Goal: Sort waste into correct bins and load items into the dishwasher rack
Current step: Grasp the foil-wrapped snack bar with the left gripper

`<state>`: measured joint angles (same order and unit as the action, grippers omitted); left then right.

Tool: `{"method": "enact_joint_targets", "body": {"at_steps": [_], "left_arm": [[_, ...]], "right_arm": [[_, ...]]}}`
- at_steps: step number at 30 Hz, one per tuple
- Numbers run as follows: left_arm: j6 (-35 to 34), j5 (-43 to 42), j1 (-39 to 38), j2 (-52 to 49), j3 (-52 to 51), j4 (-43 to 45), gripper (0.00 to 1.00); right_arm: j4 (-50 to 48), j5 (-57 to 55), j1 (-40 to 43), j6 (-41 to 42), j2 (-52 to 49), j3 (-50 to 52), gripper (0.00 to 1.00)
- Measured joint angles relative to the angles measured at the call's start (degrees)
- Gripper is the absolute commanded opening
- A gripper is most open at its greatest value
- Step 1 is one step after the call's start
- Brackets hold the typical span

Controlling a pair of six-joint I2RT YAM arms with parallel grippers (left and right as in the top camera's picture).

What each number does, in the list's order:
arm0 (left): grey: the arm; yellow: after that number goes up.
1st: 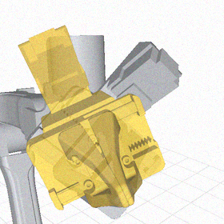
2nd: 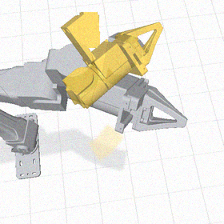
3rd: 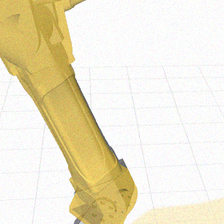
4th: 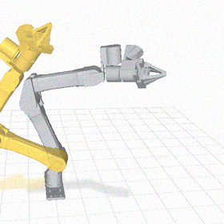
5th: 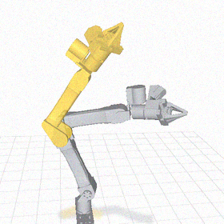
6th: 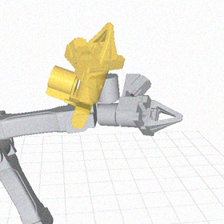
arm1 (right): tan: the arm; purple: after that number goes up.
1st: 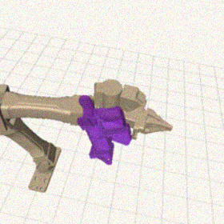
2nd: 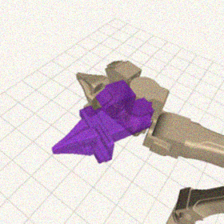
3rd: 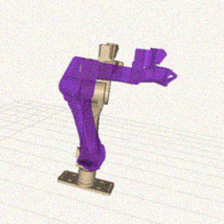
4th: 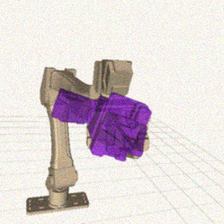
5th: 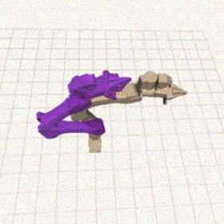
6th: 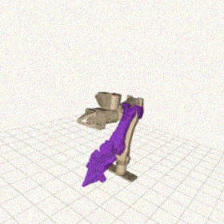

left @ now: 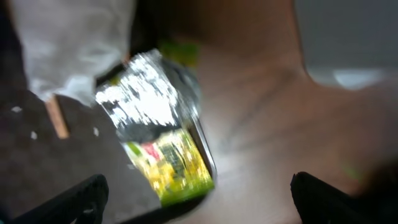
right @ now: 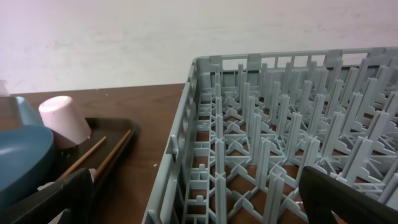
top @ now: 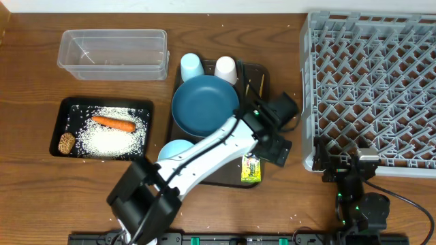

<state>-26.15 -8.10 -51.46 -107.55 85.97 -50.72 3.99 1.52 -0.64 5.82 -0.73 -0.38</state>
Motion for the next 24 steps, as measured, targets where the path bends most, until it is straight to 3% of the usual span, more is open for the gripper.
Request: {"method": "enact_joint_targets", "body": {"at_steps": [7, 22, 24], "left_arm": [[-5.8, 5.5, 0.4, -1.8, 0.0, 5.6, 0.94], [-13.2, 5.9, 0.3, -6.8, 0.0, 6.3, 0.94], [-14.1, 5.9, 0.3, -6.8, 0.0, 6.6, 0.85]], "right_arm": [[0.0, 0.0, 0.0, 0.0, 0.0, 0.0, 0.99], [0.0, 0.0, 0.0, 0.0, 0.0, 0.0, 0.99], [0.0, 0.0, 0.0, 0.0, 0.0, 0.0, 0.99]]}}
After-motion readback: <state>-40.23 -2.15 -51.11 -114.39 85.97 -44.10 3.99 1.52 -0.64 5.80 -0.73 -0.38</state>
